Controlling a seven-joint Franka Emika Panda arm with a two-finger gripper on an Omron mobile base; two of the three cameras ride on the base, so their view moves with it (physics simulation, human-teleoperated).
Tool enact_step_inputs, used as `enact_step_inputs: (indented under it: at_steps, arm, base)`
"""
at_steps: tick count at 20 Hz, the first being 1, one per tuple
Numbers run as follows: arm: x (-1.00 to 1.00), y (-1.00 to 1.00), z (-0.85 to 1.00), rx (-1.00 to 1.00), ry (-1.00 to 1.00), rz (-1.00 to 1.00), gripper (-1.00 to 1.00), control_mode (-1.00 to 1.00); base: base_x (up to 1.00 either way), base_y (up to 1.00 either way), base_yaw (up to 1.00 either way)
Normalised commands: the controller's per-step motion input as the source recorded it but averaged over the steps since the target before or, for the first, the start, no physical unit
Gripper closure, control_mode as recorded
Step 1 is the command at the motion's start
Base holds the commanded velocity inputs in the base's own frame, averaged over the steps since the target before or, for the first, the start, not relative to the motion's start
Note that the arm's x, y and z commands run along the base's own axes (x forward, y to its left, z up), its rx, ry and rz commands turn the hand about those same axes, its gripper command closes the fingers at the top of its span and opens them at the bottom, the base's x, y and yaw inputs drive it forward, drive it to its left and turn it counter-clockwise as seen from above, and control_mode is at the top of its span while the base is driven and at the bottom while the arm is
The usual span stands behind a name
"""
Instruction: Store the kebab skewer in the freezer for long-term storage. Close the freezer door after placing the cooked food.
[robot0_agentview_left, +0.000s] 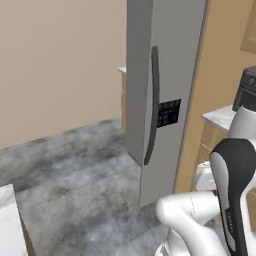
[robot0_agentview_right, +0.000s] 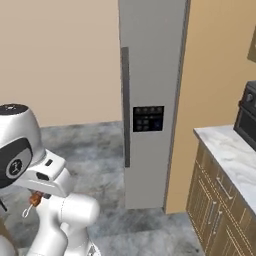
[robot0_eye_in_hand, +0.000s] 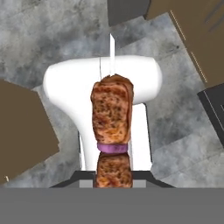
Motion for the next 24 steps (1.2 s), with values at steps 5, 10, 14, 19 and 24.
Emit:
enact_step_inputs:
  at_steps: [5, 10, 14, 19, 24]
  arm:
    - [0.0, 0.0, 0.0, 0.0, 0.0, 0.0, 1.0, 1.0]
    - [0.0, 0.0, 0.0, 0.0, 0.0, 0.0, 1.0, 1.0]
    - [0.0, 0.0, 0.0, 0.0, 0.0, 0.0, 1.0, 1.0]
    - [0.0, 0.0, 0.0, 0.0, 0.0, 0.0, 1.0, 1.0]
    - [0.0, 0.0, 0.0, 0.0, 0.0, 0.0, 1.0, 1.0]
  base:
    - [0.18, 0.92, 0.26]
    - [0.36, 0.7, 0.29]
    - [0.67, 0.48, 0.31]
    - [0.9, 0.15, 0.29]
    - [0.94, 0.01, 0.24]
